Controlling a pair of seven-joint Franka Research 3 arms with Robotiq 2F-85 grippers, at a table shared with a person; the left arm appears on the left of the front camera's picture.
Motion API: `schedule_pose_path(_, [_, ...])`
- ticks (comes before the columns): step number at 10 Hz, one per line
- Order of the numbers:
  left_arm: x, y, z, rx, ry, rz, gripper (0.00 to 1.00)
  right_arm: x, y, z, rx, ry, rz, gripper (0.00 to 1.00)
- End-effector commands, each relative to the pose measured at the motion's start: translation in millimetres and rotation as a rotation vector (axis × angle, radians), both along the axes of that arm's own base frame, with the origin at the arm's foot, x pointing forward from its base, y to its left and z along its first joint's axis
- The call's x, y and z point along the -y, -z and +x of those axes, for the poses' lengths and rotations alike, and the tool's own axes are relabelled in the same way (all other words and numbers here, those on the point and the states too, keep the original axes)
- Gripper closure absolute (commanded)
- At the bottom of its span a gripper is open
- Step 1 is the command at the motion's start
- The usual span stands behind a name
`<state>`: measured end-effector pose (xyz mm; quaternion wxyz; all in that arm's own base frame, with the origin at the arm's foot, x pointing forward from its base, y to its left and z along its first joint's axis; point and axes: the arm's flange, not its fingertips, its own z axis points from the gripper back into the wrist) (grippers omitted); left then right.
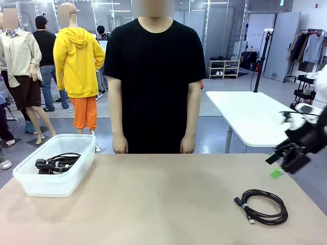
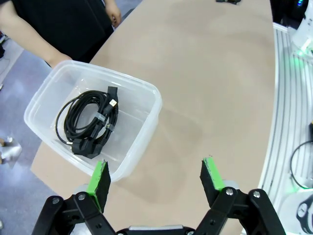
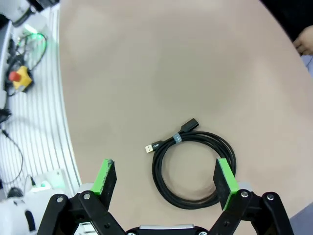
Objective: Organize and store the cables.
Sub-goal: Place the USB Extension Cable into the Organizing box.
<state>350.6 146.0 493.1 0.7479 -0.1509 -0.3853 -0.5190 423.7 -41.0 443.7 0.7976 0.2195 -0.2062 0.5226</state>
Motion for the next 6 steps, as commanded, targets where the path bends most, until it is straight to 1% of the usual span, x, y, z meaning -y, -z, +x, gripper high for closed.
schedule_pose_path(1, [0.9, -2.2, -0.5, -0.016, -0.012, -0.001, 0.07, -34.0, 9.7, 12.5, -0.181, 0.119, -0.131, 0.00])
schedule_pose_path(2, [0.9, -2.2, -0.5, -0.016, -0.012, -0.001, 0.07, -55.3, 20.1, 20.5, -0.235, 0.220, -0.244, 0.00])
schedule_pose_path(3, [0.9, -2.2, -0.5, -0.016, -0.012, -0.001, 0.07, -67.6, 32.3, 26.0, -0.283, 0.300, -0.290, 0.00])
schedule_pose_path(4, [0.9, -2.2, -0.5, -0.016, -0.012, -0.001, 0.07, -72.1, 46.8, 29.6, -0.313, 0.390, -0.338, 0.00])
schedule_pose_path(5, [0.9, -2.2, -0.5, -0.016, -0.012, -0.001, 0.07, -76.7, 60.6, 28.9, -0.329, 0.459, -0.355, 0.00])
schedule_pose_path(6, [0.9, -2.2, -0.5, -0.016, -0.012, -0.001, 0.07, -83.4, 76.8, 27.5, -0.325, 0.509, -0.366, 0.00])
